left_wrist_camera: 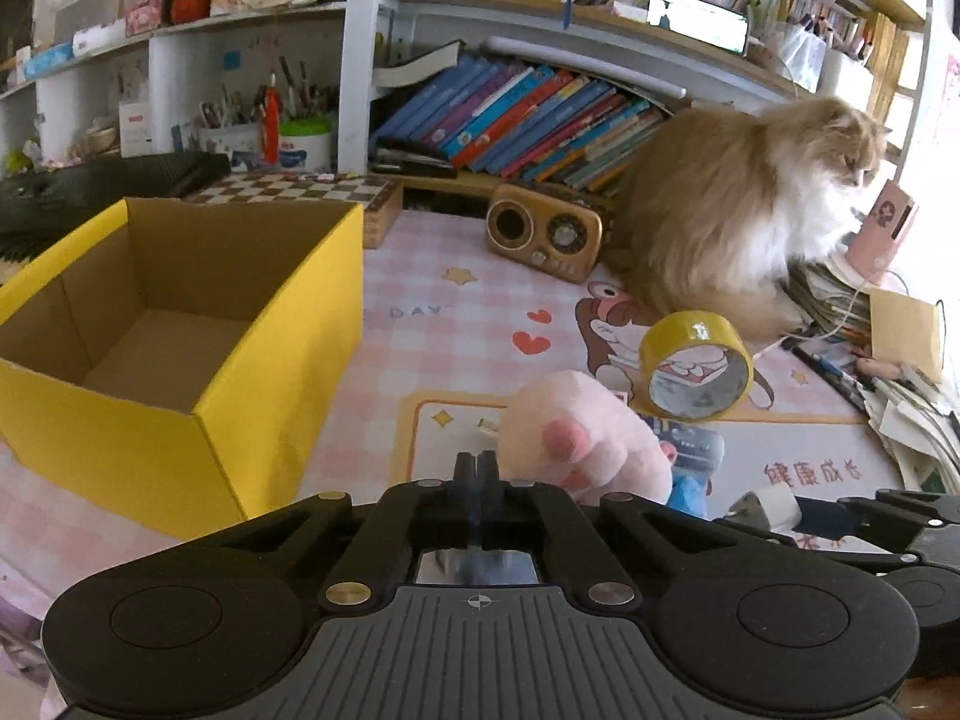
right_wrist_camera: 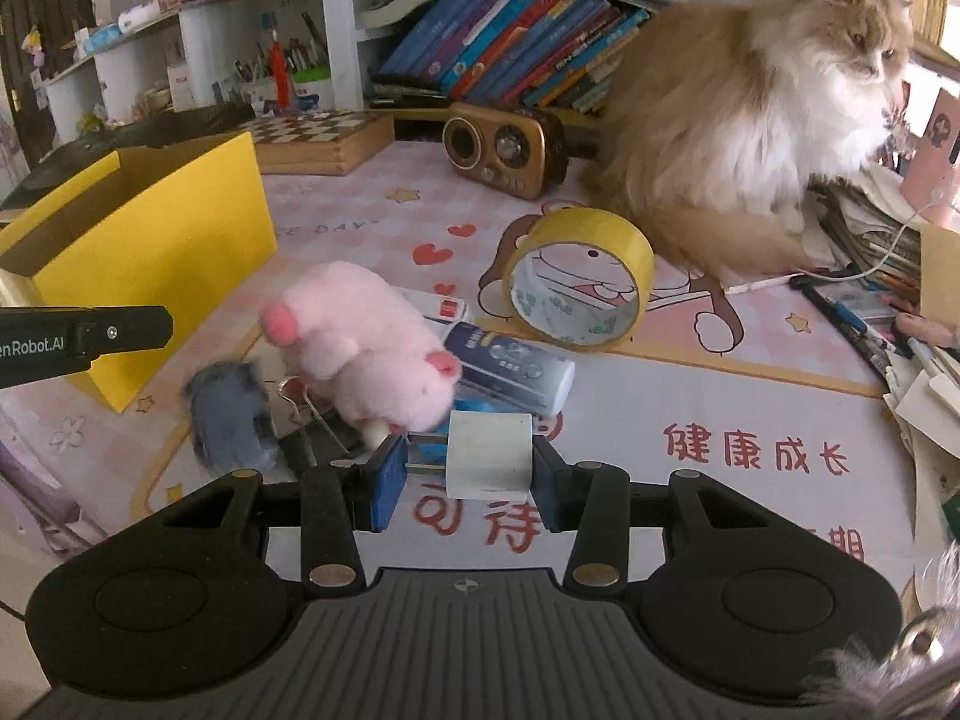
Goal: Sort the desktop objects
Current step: 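Grasp the white plug adapter with the right tool while the left tool grasps the toy car, then lift the toy car and plug adapter and carry both toward the yellow box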
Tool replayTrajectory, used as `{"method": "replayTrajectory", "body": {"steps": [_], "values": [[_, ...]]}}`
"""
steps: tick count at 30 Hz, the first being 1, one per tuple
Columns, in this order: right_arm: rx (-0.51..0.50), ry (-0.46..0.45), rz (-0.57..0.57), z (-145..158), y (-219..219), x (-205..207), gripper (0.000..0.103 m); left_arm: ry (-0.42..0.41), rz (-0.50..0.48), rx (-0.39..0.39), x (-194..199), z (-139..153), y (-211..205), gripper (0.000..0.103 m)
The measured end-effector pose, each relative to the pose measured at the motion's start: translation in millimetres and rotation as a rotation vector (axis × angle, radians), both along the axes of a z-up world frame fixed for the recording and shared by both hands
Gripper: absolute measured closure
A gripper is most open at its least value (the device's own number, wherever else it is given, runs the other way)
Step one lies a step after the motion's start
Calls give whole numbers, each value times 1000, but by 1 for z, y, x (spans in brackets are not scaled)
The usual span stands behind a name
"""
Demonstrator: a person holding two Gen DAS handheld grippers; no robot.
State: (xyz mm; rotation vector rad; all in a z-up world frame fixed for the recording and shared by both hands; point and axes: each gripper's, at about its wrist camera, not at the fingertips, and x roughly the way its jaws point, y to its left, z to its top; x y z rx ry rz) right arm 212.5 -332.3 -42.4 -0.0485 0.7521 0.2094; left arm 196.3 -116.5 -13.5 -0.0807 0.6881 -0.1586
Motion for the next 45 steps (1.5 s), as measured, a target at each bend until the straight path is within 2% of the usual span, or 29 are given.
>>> {"method": "replayTrajectory", "body": {"steps": [6, 11, 13, 14, 15, 16, 17, 18, 21, 24, 29, 32, 34, 45], "values": [[-25, -8, -50, 4, 12, -21, 62, -9, -38, 17, -6, -12, 14, 103], [-41, 14, -101, -1, 20, -36, 63, 32, -59, 11, -21, -26, 26, 103], [-49, 25, -108, -3, 23, -42, 63, 52, -64, 11, -25, -30, 30, 99], [-51, 31, -110, -4, 24, -45, 62, 57, -71, 17, -29, -32, 30, 91], [-51, 35, -113, -5, 26, -47, 63, 58, -83, 19, -31, -32, 30, 73], [-51, 36, -115, -6, 27, -49, 62, 58, -97, 22, -34, -32, 29, 60], [-52, 35, -115, -6, 28, -51, 62, 51, -111, 33, -37, -32, 27, 31], [-52, 35, -114, -6, 29, -53, 62, 34, -129, 52, -40, -31, 23, 18], [-49, 41, -114, -7, 29, -55, 62, 41, -193, 95, -42, -35, 11, 17], [-45, 46, -116, -8, 26, -56, 62, 75, -182, 127, -32, -45, 1, 17], [-46, 50, -98, -9, 21, -54, 62, 114, -156, 130, -16, -59, -7, 19], [-47, 63, -86, -11, 17, -52, 62, 131, -156, 132, -11, -66, -12, 44], [-47, 67, -79, -12, 15, -51, 62, 128, -157, 132, -13, -67, -13, 45], [-33, 34, -49, -4, 26, -60, 62, 38, -168, 47, -44, -25, 13, 45]]}}
